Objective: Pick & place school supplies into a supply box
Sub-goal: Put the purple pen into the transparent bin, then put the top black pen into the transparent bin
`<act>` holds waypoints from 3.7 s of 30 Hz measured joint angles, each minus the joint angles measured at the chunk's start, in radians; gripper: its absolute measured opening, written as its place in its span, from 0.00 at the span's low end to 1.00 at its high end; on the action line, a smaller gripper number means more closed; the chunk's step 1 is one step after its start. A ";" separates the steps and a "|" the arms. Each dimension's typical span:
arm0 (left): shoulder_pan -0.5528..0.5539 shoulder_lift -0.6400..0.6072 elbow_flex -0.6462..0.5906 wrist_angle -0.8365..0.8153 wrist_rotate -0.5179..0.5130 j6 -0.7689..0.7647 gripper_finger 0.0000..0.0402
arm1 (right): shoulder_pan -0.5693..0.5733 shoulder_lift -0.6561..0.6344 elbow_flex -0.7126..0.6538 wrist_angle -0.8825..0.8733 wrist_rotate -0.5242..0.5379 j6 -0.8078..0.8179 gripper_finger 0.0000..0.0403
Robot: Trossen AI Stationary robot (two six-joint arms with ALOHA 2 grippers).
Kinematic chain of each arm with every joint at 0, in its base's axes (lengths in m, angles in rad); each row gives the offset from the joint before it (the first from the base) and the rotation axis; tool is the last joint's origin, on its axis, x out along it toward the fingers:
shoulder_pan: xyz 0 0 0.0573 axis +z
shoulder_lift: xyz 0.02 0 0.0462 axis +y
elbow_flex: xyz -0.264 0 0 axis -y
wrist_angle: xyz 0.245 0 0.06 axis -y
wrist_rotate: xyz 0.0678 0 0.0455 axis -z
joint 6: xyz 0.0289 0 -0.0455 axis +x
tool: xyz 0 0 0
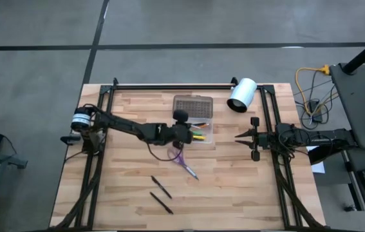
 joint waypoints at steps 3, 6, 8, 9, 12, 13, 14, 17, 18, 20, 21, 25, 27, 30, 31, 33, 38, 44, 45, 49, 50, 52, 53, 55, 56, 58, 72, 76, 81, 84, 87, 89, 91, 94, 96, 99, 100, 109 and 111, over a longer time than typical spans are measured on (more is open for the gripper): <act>0.018 0.000 0.000 0.001 0.003 0.000 0.03 | 0.000 0.000 0.000 0.000 0.000 0.000 0.17; 0.027 0.000 0.001 0.001 0.006 0.004 0.03 | 0.000 0.000 0.000 0.000 0.000 0.000 0.17; 0.028 0.000 0.002 0.001 0.005 0.027 0.03 | 0.000 0.000 0.000 0.000 0.000 0.000 0.17; 0.028 0.000 0.004 0.004 0.006 0.038 0.04 | 0.000 0.000 0.000 0.000 0.000 0.000 0.17; 0.028 0.000 0.004 0.019 0.026 0.046 0.04 | 0.000 0.000 0.000 0.000 0.000 0.000 0.17; 0.028 0.000 0.004 0.019 0.045 0.047 0.04 | 0.000 0.000 0.000 0.000 0.000 0.000 0.17; 0.028 0.000 0.006 0.018 0.058 0.047 0.04 | 0.000 0.000 0.000 0.000 0.000 0.000 0.17; 0.028 0.000 0.010 0.022 0.077 0.047 0.05 | 0.000 0.000 0.000 0.000 0.000 0.000 0.17; 0.028 0.000 0.010 0.023 0.078 0.047 0.05 | 0.000 0.000 0.000 0.000 0.000 0.000 0.17; 0.028 0.000 0.010 0.019 0.080 0.047 0.07 | 0.000 0.000 0.000 0.000 0.000 0.000 0.17; 0.030 0.000 0.010 0.020 0.080 0.048 0.07 | 0.000 -0.001 0.000 0.000 0.000 0.000 0.17; 0.034 0.000 0.010 0.026 0.080 0.047 0.10 | 0.000 -0.001 0.000 0.000 0.000 0.000 0.17; 0.034 0.000 0.010 0.029 0.080 0.048 0.10 | 0.000 -0.001 0.000 0.000 0.000 0.000 0.17; 0.035 0.000 0.010 0.036 0.080 0.047 0.11 | 0.000 -0.001 0.000 0.000 0.000 0.000 0.17; 0.035 0.000 0.010 0.035 0.080 0.048 0.11 | 0.000 -0.001 0.000 0.000 0.000 0.000 0.17; 0.035 0.000 0.010 0.036 0.080 0.048 0.11 | 0.000 -0.001 0.000 0.000 0.000 0.000 0.17; 0.036 0.000 0.010 0.035 0.080 0.048 0.11 | 0.000 -0.001 0.000 0.000 0.000 0.000 0.17; 0.036 0.000 0.010 0.035 0.080 0.048 0.11 | 0.000 0.000 0.000 0.000 0.000 0.000 0.17; 0.036 0.000 0.010 0.035 0.080 0.048 0.11 | 0.000 0.000 0.000 0.000 0.000 0.000 0.17; 0.036 0.000 0.010 0.035 0.080 0.048 0.11 | 0.000 0.000 0.000 0.000 0.000 0.000 0.17; 0.036 0.000 0.010 0.034 0.080 0.047 0.12 | 0.000 0.000 0.000 0.000 0.000 0.000 0.17; 0.036 0.000 0.011 0.032 0.080 0.047 0.13 | 0.000 0.000 0.000 0.000 0.000 0.000 0.17; 0.036 0.000 0.013 0.027 0.080 0.046 0.15 | 0.000 0.000 0.000 0.000 0.000 0.000 0.17; 0.036 0.000 0.017 0.027 0.080 0.045 0.18 | 0.000 0.000 0.000 0.000 0.000 0.000 0.17; 0.036 0.000 0.017 0.027 0.080 0.044 0.20 | 0.000 0.000 0.000 0.000 0.000 0.000 0.17; 0.036 0.000 0.019 0.026 0.080 0.044 0.23 | 0.000 0.000 0.000 0.000 0.000 0.000 0.17; 0.018 -0.004 0.024 -0.076 0.081 -0.009 0.26 | 0.000 0.000 0.000 0.000 0.000 0.000 0.17; -0.006 -0.015 0.031 -0.133 0.081 -0.054 0.26 | 0.000 0.000 0.000 0.000 0.000 0.000 0.17; -0.038 -0.016 0.060 -0.233 0.125 -0.132 0.26 | 0.000 0.000 0.000 0.000 0.000 0.000 0.17; -0.055 -0.016 0.068 -0.290 0.190 -0.172 0.26 | 0.000 0.000 0.000 0.000 0.000 0.000 0.17; -0.077 -0.016 0.083 -0.348 0.211 -0.208 0.26 | 0.000 0.000 0.000 0.000 0.000 0.000 0.17; -0.093 -0.016 0.092 -0.387 0.211 -0.228 0.26 | 0.000 0.000 0.000 0.000 0.000 0.000 0.17; -0.110 -0.016 0.098 -0.427 0.212 -0.250 0.26 | 0.000 0.000 0.000 0.000 0.000 0.000 0.17; -0.138 -0.016 0.109 -0.458 0.212 -0.284 0.26 | 0.000 0.000 0.000 0.000 0.000 0.000 0.17; -0.157 -0.016 0.110 -0.473 0.212 -0.293 0.26 | 0.000 0.000 0.000 0.000 0.000 0.000 0.17; -0.190 -0.016 0.108 -0.479 0.212 -0.294 0.26 | 0.000 -0.001 0.000 0.000 0.000 0.000 0.17; -0.201 -0.016 0.108 -0.479 0.212 -0.294 0.26 | 0.000 -0.001 0.000 0.000 0.000 0.000 0.17; -0.272 -0.016 0.109 -0.523 0.249 -0.310 0.26 | 0.000 0.000 0.000 0.000 0.000 0.000 0.17; -0.281 -0.016 0.109 -0.544 0.281 -0.320 0.26 | 0.000 0.000 0.000 0.000 0.000 0.000 0.17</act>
